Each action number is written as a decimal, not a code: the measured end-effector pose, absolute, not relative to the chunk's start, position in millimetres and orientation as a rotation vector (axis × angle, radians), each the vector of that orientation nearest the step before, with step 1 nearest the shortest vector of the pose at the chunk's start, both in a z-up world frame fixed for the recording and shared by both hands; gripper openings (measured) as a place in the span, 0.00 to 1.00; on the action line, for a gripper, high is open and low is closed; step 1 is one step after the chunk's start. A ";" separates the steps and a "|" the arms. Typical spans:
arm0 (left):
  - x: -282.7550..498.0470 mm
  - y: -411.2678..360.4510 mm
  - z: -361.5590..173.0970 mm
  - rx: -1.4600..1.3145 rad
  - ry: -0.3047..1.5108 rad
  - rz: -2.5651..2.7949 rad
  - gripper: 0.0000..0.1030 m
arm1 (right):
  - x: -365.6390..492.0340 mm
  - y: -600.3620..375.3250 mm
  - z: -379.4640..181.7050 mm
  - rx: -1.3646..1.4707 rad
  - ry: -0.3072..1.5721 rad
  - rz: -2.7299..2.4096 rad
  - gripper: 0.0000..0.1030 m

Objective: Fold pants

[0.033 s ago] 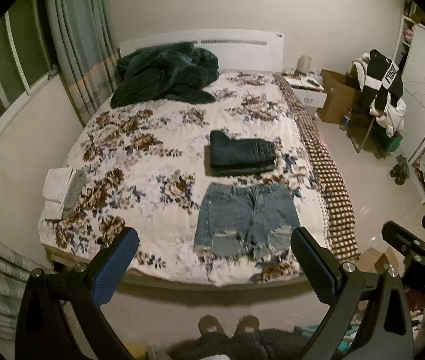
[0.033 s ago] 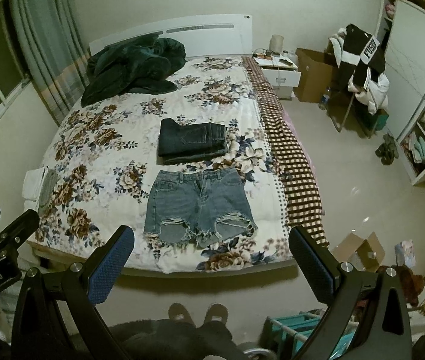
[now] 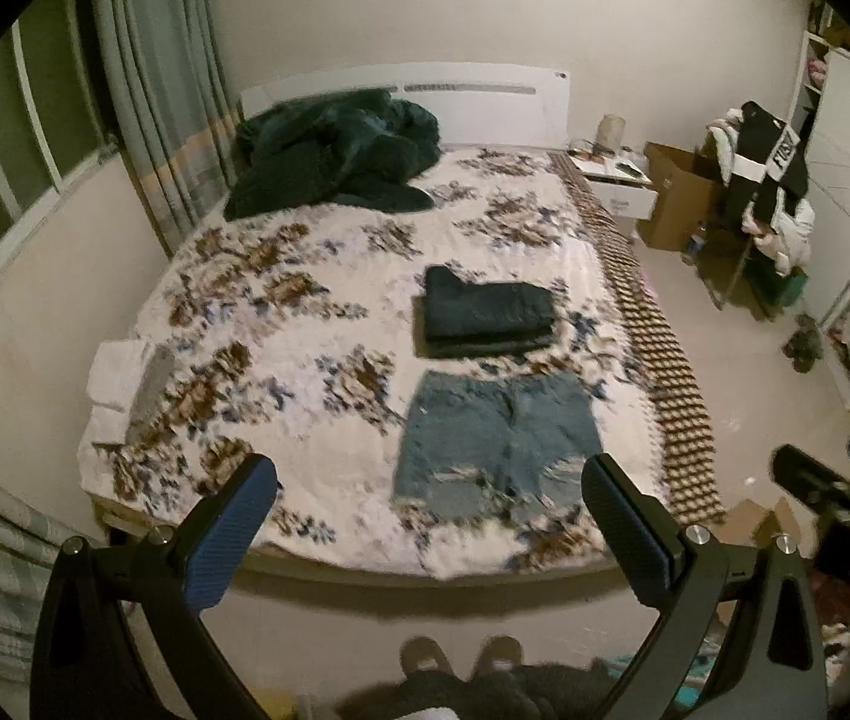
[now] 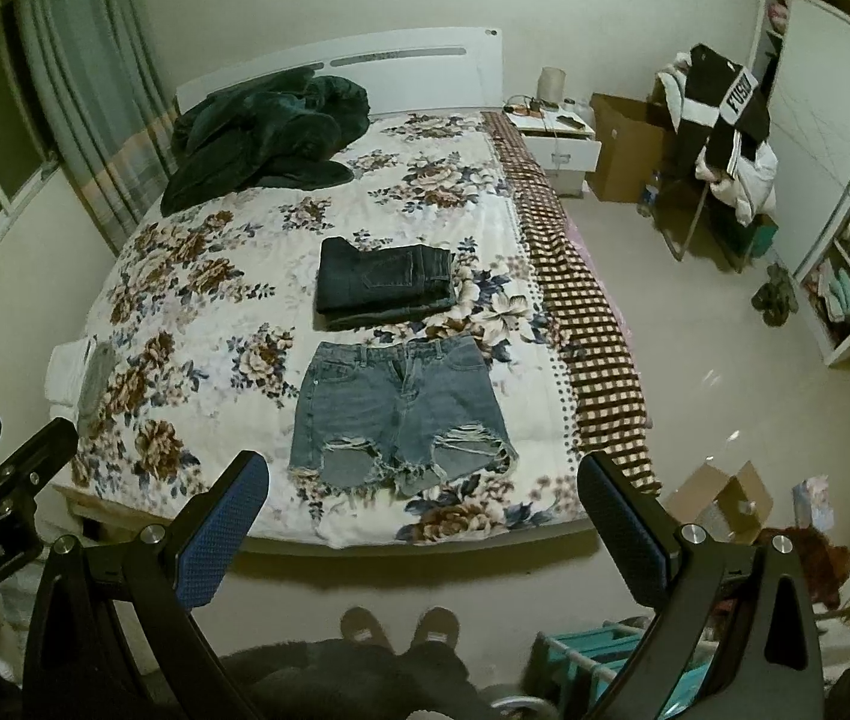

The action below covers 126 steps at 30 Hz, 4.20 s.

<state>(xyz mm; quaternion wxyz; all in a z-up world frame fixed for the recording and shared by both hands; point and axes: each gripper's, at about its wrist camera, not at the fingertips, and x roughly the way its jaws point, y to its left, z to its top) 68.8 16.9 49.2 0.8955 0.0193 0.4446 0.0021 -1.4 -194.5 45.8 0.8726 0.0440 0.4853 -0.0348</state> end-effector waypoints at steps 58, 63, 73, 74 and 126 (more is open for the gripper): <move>233.8 -237.0 -515.8 -0.338 1.298 0.022 0.03 | 512.6 -392.4 -654.9 0.433 1.592 0.556 0.30; 216.1 -194.0 -467.0 -0.378 1.193 0.049 0.03 | 501.6 -368.2 -618.3 0.377 1.550 0.512 0.09; 204.2 -57.9 -410.3 -0.579 1.012 0.215 0.03 | 496.1 -238.3 -513.1 0.260 1.469 0.623 0.07; 205.8 -50.4 -412.5 -0.593 1.002 0.231 0.03 | 497.2 -219.3 -509.4 0.239 1.464 0.633 0.07; 107.3 -54.9 -608.6 -2.055 0.344 0.899 0.95 | 509.6 -155.3 -666.2 0.253 1.668 0.951 0.69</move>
